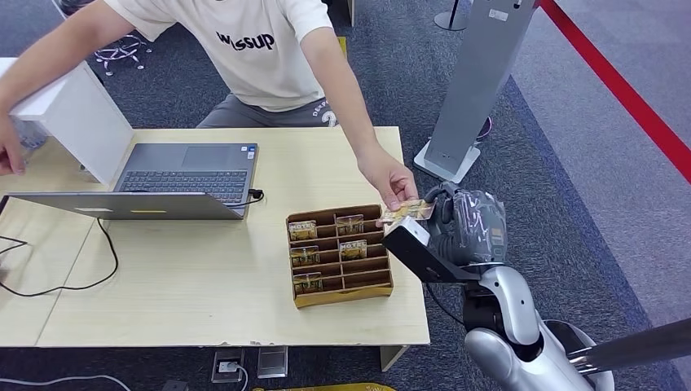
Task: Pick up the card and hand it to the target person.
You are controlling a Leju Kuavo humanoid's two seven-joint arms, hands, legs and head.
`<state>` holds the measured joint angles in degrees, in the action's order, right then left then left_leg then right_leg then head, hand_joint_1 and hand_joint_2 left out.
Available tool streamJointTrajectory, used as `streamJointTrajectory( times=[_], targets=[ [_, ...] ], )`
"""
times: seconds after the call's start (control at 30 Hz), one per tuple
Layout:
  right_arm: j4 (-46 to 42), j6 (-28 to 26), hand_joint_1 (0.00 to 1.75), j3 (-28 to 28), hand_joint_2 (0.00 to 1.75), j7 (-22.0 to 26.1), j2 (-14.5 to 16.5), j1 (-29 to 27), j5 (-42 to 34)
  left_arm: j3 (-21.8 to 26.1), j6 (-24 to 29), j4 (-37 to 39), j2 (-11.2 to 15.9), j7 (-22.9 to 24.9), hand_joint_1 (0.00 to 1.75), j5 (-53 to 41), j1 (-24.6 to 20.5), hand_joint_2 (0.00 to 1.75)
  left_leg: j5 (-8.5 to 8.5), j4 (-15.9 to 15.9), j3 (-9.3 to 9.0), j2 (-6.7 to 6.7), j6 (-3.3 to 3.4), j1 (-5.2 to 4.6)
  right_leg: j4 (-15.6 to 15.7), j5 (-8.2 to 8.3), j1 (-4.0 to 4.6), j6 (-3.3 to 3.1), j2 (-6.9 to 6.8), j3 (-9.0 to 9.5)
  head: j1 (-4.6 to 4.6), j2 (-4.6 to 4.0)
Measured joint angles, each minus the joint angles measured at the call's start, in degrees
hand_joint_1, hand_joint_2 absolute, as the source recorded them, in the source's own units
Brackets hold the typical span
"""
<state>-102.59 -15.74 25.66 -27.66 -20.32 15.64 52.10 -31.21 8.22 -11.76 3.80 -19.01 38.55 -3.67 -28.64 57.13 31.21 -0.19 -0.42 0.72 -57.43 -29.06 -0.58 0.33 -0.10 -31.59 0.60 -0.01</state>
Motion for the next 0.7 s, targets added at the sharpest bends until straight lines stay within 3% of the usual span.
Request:
streamJointTrajectory(
  times=[0.2,0.23,0.3,0.37,0.43,0.53,0.7],
  targets=[
    [1.46,-3.22,1.75,-0.91,1.75,1.45,0.07,1.27,-0.94,-0.67,-0.5,0.0,-0.01,-0.34,0.0,0.18,-0.02,0.0,0.0,0.0,0.01,-0.01,0.0,0.0,0.0,0.0,0.0,0.0,0.0,0.0,-0.01,-0.01],
    [1.76,-3.67,1.67,-1.0,1.75,1.69,0.08,1.46,-1.05,-0.78,-0.6,0.0,-0.01,-0.4,0.0,0.18,-0.03,0.0,0.0,0.0,0.01,-0.01,0.0,0.0,0.0,0.0,0.0,0.0,0.0,0.0,-0.01,0.0],
    [2.32,-4.24,1.39,-1.27,1.75,2.06,0.1,1.73,-1.21,-1.07,-0.8,0.0,-0.02,-0.55,0.0,0.18,-0.03,0.0,0.0,0.0,0.01,-0.01,0.0,0.0,0.0,0.0,0.0,0.0,0.0,0.0,-0.01,-0.01],
    [2.88,-4.63,0.63,-1.62,1.75,2.57,0.18,1.94,-1.57,-1.37,-0.98,0.0,-0.02,-0.71,0.0,0.12,-0.04,0.0,0.0,0.0,0.02,-0.02,0.0,0.0,0.0,0.0,0.0,0.0,-0.01,0.0,-0.01,-0.01],
    [3.46,-5.18,0.03,-1.92,1.75,3.65,0.37,2.06,-2.65,-1.53,-1.04,0.0,-0.02,-0.79,0.0,0.05,-0.05,0.0,0.0,0.0,0.02,-0.02,0.0,0.0,0.0,0.0,0.0,0.0,-0.01,0.0,0.01,-0.01],
    [4.25,-6.53,0.0,-2.26,1.75,8.09,0.89,2.06,-8.98,-1.59,-0.98,0.0,-0.02,-0.81,0.0,0.59,-0.06,0.0,0.0,0.0,0.02,-0.02,0.0,0.0,0.0,0.0,0.0,0.0,-0.01,-0.01,0.01,-0.01],
    [5.48,-8.09,0.0,-2.44,1.75,19.45,1.97,1.62,-27.31,-1.61,-0.53,0.0,-0.02,-0.86,0.0,1.83,-0.09,0.0,0.0,0.0,0.01,-0.01,0.0,0.0,0.0,0.0,0.0,0.0,-0.01,-0.01,-0.03,0.0]
  ],
)
